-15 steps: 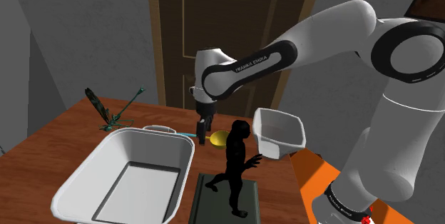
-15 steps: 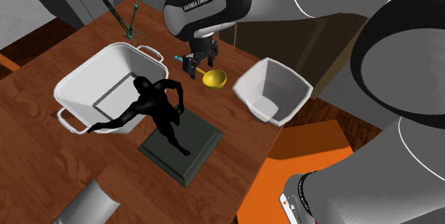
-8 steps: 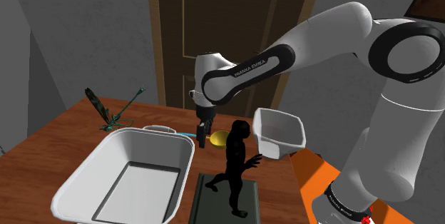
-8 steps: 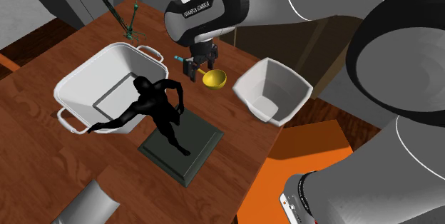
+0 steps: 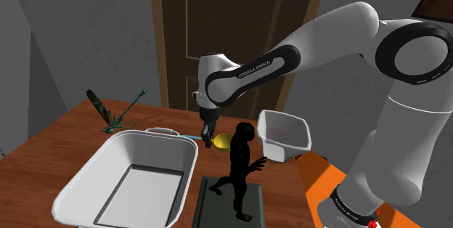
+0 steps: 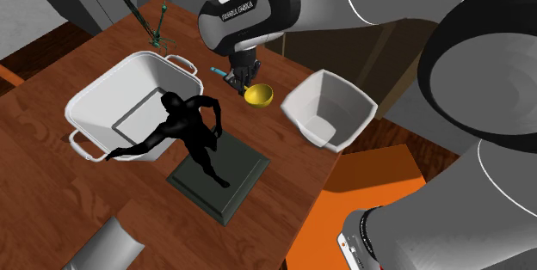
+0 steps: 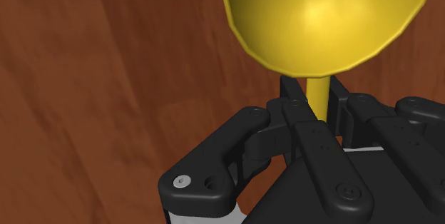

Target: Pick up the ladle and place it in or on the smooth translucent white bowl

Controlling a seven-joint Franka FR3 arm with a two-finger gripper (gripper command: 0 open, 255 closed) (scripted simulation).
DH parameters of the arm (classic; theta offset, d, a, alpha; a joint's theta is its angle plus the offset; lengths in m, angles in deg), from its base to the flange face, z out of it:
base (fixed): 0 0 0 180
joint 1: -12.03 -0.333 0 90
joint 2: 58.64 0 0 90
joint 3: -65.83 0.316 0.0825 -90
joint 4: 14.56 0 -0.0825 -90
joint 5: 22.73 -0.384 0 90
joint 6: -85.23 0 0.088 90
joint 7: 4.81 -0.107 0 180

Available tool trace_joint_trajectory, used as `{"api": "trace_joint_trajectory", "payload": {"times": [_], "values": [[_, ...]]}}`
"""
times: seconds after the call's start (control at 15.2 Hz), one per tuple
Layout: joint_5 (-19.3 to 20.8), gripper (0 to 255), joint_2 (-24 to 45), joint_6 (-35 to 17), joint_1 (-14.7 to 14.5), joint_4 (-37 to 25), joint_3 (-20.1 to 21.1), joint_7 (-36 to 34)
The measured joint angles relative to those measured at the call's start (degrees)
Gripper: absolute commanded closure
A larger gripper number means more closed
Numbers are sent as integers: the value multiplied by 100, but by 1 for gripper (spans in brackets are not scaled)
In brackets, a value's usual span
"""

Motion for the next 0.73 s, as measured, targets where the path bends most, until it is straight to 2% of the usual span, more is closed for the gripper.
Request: {"api": "trace_joint_trajectory", "payload": {"times": [0.33, 0.73], "values": [[-4, 255, -24, 27, 2, -3, 1, 1], [-20, 255, -224, 420, 20, -198, 0, -21]]}}
